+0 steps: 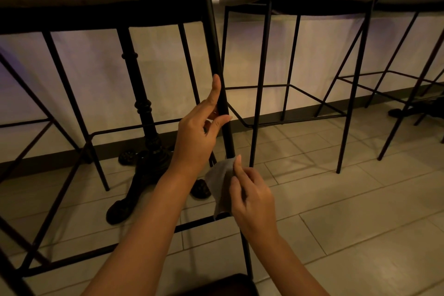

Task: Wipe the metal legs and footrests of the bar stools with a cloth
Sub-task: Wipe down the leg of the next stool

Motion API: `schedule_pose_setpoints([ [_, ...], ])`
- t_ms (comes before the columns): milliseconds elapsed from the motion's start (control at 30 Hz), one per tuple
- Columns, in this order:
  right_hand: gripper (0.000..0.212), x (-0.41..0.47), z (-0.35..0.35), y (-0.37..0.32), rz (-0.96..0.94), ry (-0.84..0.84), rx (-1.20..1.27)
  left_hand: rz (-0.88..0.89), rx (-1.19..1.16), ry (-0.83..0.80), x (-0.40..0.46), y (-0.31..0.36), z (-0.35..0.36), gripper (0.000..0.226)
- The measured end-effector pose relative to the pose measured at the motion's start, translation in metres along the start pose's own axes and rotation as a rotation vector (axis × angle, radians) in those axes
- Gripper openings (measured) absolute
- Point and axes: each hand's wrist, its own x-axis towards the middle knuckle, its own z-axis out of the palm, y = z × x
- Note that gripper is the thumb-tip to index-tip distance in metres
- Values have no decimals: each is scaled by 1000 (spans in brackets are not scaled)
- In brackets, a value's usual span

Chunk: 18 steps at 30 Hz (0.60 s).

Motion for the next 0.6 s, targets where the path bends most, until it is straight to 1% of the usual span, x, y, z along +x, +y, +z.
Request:
schedule_pose_setpoints([
  [100, 44, 3, 1, -1, 37, 32, 42, -1, -8, -7, 0, -3, 1, 69],
  [233, 50, 4, 8, -1, 75, 82, -35, 8, -21, -7, 0, -5, 1, 68],
  [333, 49, 5, 11, -4, 126, 131, -34, 21, -27, 0, 0, -6, 3, 67],
  [400, 45, 6, 12, -4, 121, 139, -34, 29, -30, 7, 0, -7, 4, 64],
  [500, 46, 3, 13, -1, 101, 137, -22, 35, -50, 13, -1, -7, 5, 63],
  [600, 45, -1, 14, 3, 83, 140, -39, 28, -49, 13, -2, -7, 4, 65],
])
